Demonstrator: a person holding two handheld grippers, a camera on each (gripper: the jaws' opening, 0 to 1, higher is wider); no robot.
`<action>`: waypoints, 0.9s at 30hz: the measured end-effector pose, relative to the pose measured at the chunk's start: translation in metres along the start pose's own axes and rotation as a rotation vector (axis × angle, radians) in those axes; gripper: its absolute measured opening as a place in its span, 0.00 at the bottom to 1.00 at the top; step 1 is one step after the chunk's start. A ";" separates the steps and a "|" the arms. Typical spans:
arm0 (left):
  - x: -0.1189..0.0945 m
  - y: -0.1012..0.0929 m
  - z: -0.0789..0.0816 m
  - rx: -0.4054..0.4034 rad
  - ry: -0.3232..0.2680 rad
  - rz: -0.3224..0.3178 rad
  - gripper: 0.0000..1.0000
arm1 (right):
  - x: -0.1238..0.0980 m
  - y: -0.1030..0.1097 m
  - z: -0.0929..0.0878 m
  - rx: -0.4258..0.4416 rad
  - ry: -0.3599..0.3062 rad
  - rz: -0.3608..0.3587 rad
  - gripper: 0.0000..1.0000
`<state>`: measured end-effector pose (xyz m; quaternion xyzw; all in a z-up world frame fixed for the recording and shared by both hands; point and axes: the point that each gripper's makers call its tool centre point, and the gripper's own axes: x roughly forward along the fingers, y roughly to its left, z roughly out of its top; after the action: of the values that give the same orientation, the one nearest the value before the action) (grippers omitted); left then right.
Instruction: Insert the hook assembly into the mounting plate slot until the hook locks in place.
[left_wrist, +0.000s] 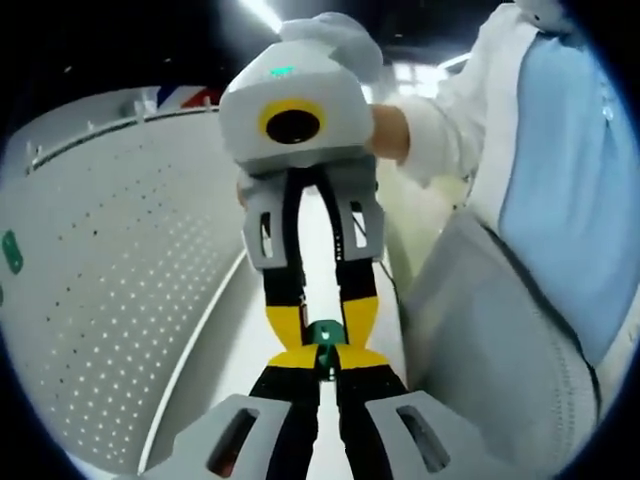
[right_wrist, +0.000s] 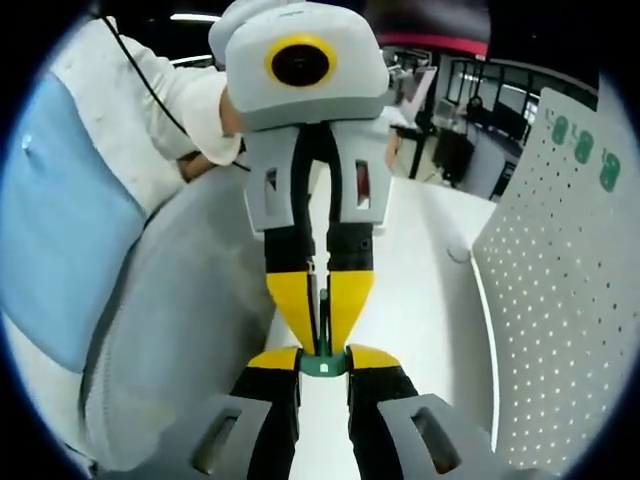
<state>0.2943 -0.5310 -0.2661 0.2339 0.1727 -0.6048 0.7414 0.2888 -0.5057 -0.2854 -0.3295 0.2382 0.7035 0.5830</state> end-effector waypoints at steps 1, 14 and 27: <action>0.000 0.000 0.000 0.001 0.000 0.000 0.04 | 0.000 -0.001 0.000 -0.004 0.001 -0.003 0.15; 0.000 0.003 0.000 -0.010 -0.011 0.025 0.03 | -0.002 -0.003 0.003 0.000 -0.019 -0.015 0.17; -0.006 0.012 0.001 -0.049 -0.024 0.069 0.03 | -0.020 -0.014 0.003 0.037 -0.101 -0.106 0.36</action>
<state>0.3051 -0.5248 -0.2604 0.2144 0.1704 -0.5774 0.7691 0.3044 -0.5134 -0.2677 -0.2950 0.2037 0.6829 0.6365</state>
